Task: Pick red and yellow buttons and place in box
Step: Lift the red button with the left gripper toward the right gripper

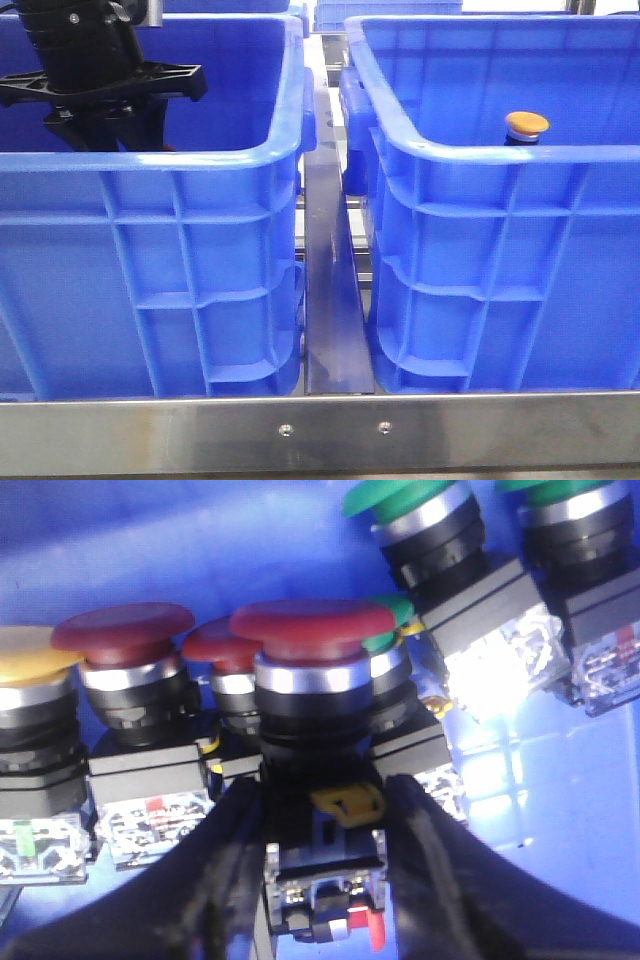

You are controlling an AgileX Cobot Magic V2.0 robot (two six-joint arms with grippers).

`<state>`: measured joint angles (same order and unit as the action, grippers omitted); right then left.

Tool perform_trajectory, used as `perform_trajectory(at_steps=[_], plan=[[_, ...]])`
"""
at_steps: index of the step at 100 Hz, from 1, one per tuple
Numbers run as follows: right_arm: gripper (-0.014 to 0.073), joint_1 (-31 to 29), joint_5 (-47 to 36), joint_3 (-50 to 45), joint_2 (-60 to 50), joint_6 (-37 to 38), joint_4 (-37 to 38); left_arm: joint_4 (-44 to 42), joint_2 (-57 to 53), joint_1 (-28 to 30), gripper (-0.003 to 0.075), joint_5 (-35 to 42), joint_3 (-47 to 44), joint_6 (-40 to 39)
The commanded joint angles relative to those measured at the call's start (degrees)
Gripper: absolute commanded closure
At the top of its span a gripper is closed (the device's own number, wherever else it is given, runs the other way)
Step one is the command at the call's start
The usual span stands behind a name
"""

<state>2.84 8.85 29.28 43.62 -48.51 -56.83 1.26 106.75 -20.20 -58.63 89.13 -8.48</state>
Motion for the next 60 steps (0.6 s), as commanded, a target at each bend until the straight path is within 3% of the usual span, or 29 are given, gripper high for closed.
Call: perform_trajectory(at_steps=[1, 34, 60], plan=[[0.0015, -0.01, -1.79, 1.54, -0.33, -0.44, -0.53, 0.85, -5.20, -0.08, 0.0554, 2.80, 1.84, 0.11], [0.0015, -0.01, -1.79, 1.54, -0.33, -0.44, -0.53, 1.10, -17.48, -0.40, 0.0554, 6.91, 0.39, 0.15], [0.0015, -0.01, -1.79, 1.54, -0.33, -0.44, -0.53, 1.21, -25.92, -5.60, 0.0555, 9.02, -4.70, 0.37]])
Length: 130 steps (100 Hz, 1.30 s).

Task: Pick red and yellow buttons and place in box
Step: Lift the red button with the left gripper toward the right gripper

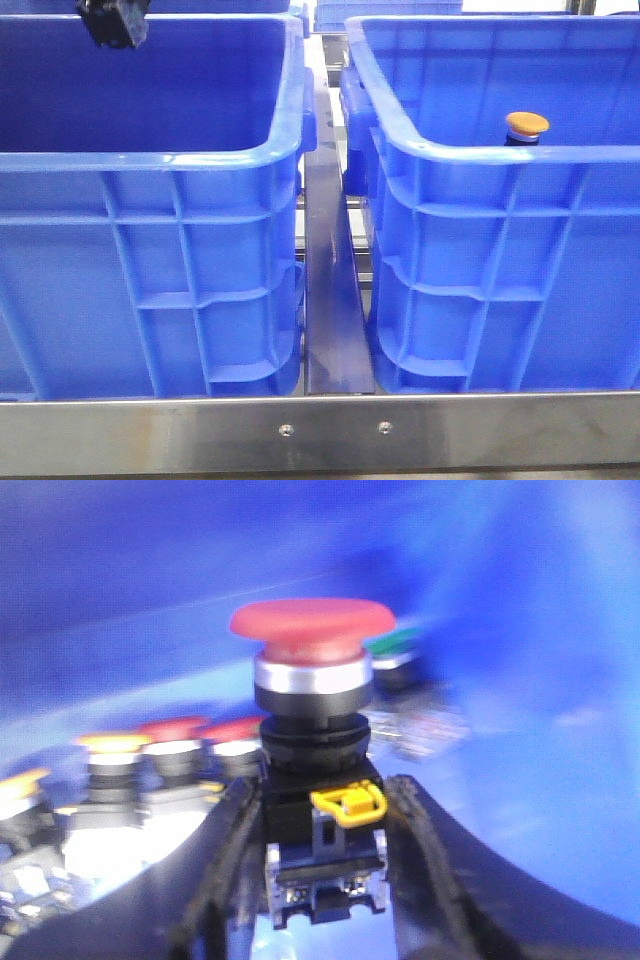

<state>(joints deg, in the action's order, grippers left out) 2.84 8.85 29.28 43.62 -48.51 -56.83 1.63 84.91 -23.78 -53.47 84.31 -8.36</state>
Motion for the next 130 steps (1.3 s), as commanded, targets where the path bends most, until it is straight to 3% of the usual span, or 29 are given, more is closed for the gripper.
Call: perform_trajectory(at_steps=[1, 18, 37, 73, 101, 130], plan=[[0.0015, -0.01, -1.79, 1.54, -0.33, -0.44, -0.53, 0.80, -4.35, -2.43, 0.0555, 3.97, -0.19, 0.38], [0.0015, -0.01, -1.79, 1.54, -0.33, -0.44, -0.53, 4.50, -6.25, -8.35, 0.0555, 4.86, -2.63, 6.29], [0.0015, -0.01, -1.79, 1.54, -0.33, -0.44, -0.53, 11.05, -5.89, -15.22, 0.0555, 4.73, -3.15, 18.44], [0.0015, -0.01, -0.98, 1.87, -0.33, -0.44, -0.60, 12.88, -2.68, -20.20, 0.0555, 0.15, -3.15, 23.46], [0.0015, -0.01, 12.78, 9.29, 3.38, 1.02, -2.06, 12.95, -2.62, -20.20, 0.0555, 0.38, -2.90, 23.46], [0.0013, -0.01, 33.57, 19.12, 14.68, 8.47, -14.48, 12.95, -2.62, -20.20, 0.0555, 0.38, -2.90, 23.46]])
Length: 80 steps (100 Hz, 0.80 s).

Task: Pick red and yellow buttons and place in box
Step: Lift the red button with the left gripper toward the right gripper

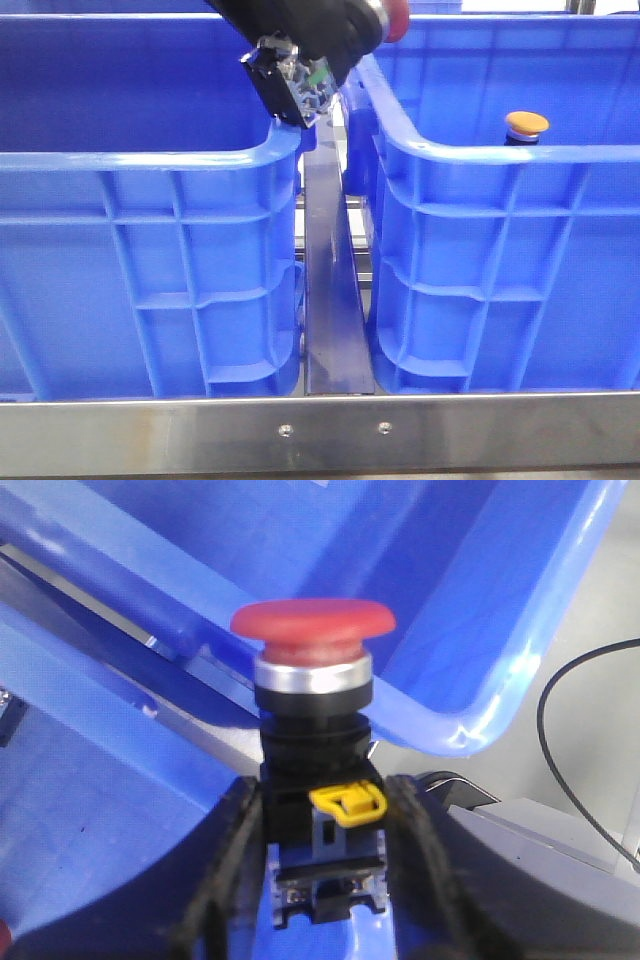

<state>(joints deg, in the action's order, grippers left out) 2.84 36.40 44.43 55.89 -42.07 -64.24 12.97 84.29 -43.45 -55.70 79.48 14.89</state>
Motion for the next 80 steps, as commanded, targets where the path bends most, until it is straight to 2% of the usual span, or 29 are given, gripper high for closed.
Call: perform_trajectory(at_steps=[1, 16, 28, 49, 80], plan=[[0.0013, -0.01, 6.56, 4.30, 2.70, 2.20, -7.39, 1.61, -2.00, -0.53, 0.0555, 2.62, 1.92, 0.21], [0.0013, -0.01, 15.41, 7.08, 9.16, 2.40, -13.58, 1.61, -2.00, -0.53, 0.0554, 2.62, 1.92, 0.21], [0.0013, 0.11, 18.35, 7.57, 13.34, 2.40, -16.60, 1.61, -2.00, -0.53, 0.0554, 2.62, 1.92, 0.21], [0.0013, 3.83, 18.43, 7.57, 17.52, 2.40, -17.26, 1.61, -2.00, -0.53, 0.0554, 2.62, 1.92, 0.21], [0.0013, 9.19, 15.96, 7.57, 18.06, 2.35, -19.80, 1.61, -2.00, -0.53, 0.0554, 2.62, 1.92, 0.21]])
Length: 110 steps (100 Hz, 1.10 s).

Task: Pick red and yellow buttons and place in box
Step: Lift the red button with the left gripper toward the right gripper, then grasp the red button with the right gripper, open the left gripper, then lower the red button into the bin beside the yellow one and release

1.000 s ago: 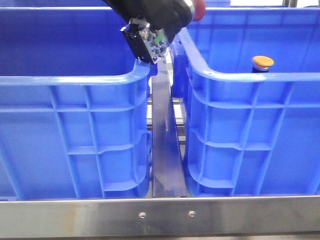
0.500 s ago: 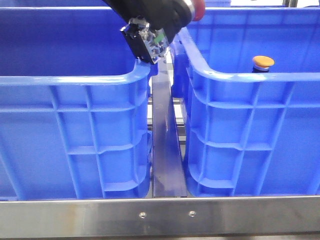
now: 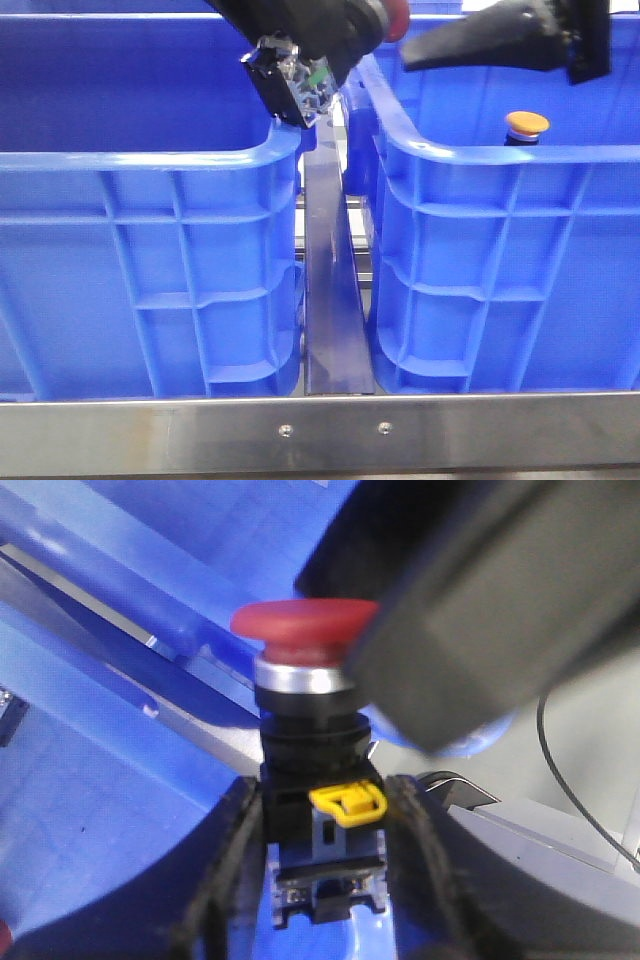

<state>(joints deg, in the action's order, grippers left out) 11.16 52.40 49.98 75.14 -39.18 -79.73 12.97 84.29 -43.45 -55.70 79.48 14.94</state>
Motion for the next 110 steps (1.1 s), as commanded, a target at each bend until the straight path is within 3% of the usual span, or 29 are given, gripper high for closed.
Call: perform_trajectory(at_steps=[1, 15, 34, 41, 66, 81, 110], plan=[[0.0013, 0.92, -0.13, 2.03, -1.19, -0.55, -4.30, 1.61, -2.00, -0.53, 0.0554, 2.62, 1.92, 0.16], [0.0036, 1.00, -0.41, 2.03, -1.19, -0.55, -4.35, 1.61, -2.00, -0.53, 0.0554, 2.62, 1.92, 0.16], [0.0330, 1.00, -1.31, 2.03, -1.19, -0.55, -4.35, 1.61, -2.00, -0.53, 0.0547, 2.38, 1.92, 0.16], [0.0391, 1.00, -1.31, 2.03, -1.19, -0.60, -4.35, 1.61, -2.00, -0.53, 0.0521, 2.38, 1.92, 0.16], [0.0400, 0.88, -1.78, 2.03, -1.19, -0.61, -4.35, 1.61, -2.00, -0.53, 0.0218, 2.61, 1.92, 0.16], [0.0400, -2.01, -2.94, 2.80, -1.24, -3.14, -4.16, 1.51, -2.00, -0.43, 0.0213, 1.64, 1.92, 0.16], [0.0400, -15.69, -2.13, 4.88, -1.29, -11.92, -4.10, 1.43, -2.10, -0.43, 0.0218, 1.12, 1.92, 0.16]])
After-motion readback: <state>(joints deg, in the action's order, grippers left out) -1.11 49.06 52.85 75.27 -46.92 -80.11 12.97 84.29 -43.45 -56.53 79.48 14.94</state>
